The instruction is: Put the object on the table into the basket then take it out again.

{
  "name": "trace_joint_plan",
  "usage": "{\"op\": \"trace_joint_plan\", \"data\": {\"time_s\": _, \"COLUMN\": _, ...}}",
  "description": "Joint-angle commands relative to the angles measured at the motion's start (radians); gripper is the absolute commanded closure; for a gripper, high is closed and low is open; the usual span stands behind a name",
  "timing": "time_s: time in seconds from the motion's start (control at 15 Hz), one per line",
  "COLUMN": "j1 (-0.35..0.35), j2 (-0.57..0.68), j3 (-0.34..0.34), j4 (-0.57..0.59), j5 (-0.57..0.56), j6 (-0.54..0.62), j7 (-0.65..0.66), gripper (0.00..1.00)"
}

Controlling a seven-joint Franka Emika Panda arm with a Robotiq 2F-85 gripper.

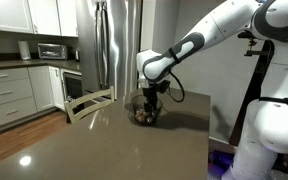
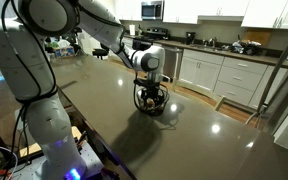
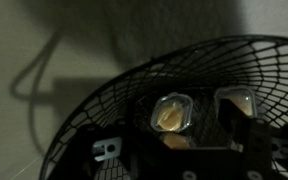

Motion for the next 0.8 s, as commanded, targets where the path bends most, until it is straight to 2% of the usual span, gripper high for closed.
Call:
{"op": "trace_joint_plan", "data": {"time_s": 0.0, "j1": -0.01, "j2": 0.014, "j3": 0.007, "j4": 0.009, "j5": -0.023, "j6": -0.015, "j7": 0.009, "gripper": 0.46}}
{"op": "trace_joint_plan", "data": {"time_s": 0.53, "j1": -0.011, "j2": 0.014, "j3": 0.006, "j4": 0.023, "j5": -0.021, "j6": -0.03, "j7": 0.004, "gripper": 0.96}}
{"op": "trace_joint_plan", "data": {"time_s": 0.73, "j1": -0.011, "j2": 0.006, "j3": 0.005, "j4": 0.031, "j5": -0.023, "j6": -0.041, "j7": 0.003, "gripper": 0.99}}
